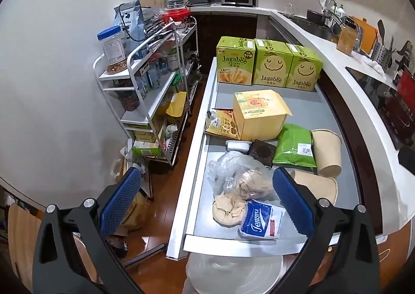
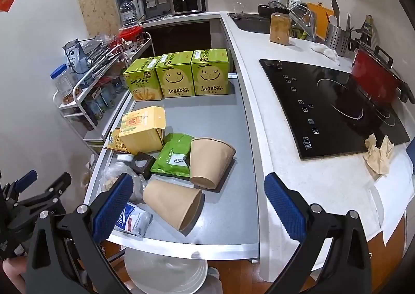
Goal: Collect trash
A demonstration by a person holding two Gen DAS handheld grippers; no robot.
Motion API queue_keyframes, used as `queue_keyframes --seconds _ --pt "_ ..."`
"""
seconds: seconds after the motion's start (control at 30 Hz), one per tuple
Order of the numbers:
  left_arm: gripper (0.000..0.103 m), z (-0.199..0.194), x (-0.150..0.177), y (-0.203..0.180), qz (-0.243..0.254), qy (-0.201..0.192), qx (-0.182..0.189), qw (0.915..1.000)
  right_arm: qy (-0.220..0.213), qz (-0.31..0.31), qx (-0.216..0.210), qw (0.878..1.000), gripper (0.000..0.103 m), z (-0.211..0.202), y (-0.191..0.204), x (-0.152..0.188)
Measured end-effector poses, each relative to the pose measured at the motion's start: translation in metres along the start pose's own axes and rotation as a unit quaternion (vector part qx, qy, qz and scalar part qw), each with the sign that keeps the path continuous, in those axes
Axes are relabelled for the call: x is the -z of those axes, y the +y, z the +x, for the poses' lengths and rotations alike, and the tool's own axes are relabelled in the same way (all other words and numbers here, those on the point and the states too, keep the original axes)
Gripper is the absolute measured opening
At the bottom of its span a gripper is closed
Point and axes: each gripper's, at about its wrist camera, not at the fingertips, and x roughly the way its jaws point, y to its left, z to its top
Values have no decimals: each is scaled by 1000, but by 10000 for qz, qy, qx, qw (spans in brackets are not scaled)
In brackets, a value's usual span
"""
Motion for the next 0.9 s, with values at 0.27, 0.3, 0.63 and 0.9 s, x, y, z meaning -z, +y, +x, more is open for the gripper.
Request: queue_keyframes --seconds 0.27,0.3,0.63,0.9 --pt "102 10 -13 3 205 66 -48 9998 17 316 149 9994 99 3 14 -4" --pt "102 13 -11 11 145 66 22 9999 32 323 177 9993 99 4 17 -4" --pt "102 15 -26 30 486 106 21 9988 5 428 378 9984 99 6 34 -10" --pt "102 11 -33 26 685 -290 23 9972 13 507 444 9977 99 8 38 -14"
